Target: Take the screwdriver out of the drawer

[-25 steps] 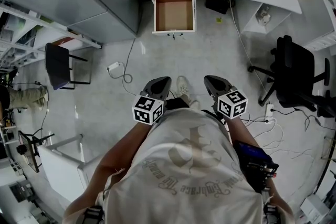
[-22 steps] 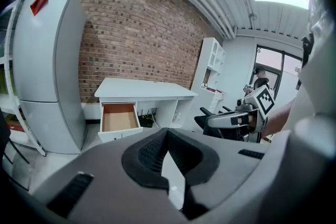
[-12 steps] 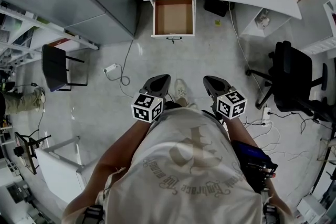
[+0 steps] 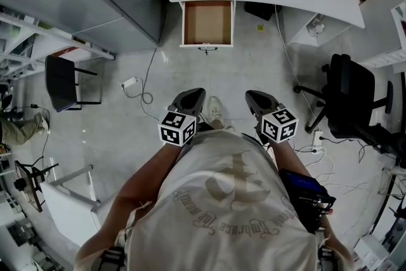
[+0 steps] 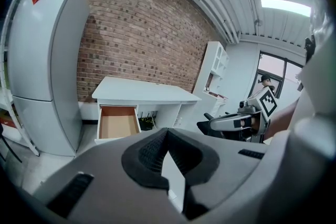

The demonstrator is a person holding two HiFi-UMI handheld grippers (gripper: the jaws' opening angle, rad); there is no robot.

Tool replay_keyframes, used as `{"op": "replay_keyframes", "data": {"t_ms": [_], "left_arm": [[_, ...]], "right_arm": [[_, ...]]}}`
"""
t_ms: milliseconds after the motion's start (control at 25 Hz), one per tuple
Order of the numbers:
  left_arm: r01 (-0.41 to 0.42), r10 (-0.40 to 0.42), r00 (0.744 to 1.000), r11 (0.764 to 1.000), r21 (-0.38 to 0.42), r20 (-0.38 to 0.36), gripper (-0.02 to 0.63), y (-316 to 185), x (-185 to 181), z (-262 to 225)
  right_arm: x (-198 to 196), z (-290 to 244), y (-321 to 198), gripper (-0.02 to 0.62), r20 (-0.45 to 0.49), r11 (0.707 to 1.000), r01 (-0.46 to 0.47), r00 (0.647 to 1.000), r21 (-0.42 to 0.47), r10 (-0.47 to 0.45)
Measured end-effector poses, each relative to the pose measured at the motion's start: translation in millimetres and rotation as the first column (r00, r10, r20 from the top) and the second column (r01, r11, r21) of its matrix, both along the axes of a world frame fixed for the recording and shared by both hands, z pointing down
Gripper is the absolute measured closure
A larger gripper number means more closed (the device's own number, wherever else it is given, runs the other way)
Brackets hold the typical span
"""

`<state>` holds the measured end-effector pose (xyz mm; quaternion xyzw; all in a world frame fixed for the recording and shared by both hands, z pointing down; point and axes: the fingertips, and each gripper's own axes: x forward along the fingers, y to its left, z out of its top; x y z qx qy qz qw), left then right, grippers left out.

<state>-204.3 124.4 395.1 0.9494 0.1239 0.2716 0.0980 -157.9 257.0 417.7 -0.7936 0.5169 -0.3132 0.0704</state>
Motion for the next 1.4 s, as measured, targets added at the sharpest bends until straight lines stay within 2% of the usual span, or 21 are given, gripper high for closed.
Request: {"op": "replay_keyframes", "data": {"t_ms": [720, 1240, 1400], "left_arm": [[-0.034, 0.034, 0.999, 0.999, -0.007, 0.014, 0.588, -20, 65, 6], [-0.062, 0.062, 0.998, 0.997, -0.035, -0.010, 0.588, -67, 120, 3], [-0.043, 0.042, 0.999, 0.998, -0.044, -0.019, 0.586, -92, 135, 3]], "right_arm": [[64, 3, -28, 0.571, 0.002, 1.000, -0.012, 1.000, -0.007, 0.012], [110, -5, -71, 0.571, -0.024, 0.998, -0.025, 0.999, -0.049, 0.024], [124, -6, -89, 0.571, -0.037, 0.997, -0.018, 0.999, -0.073, 0.015]]}}
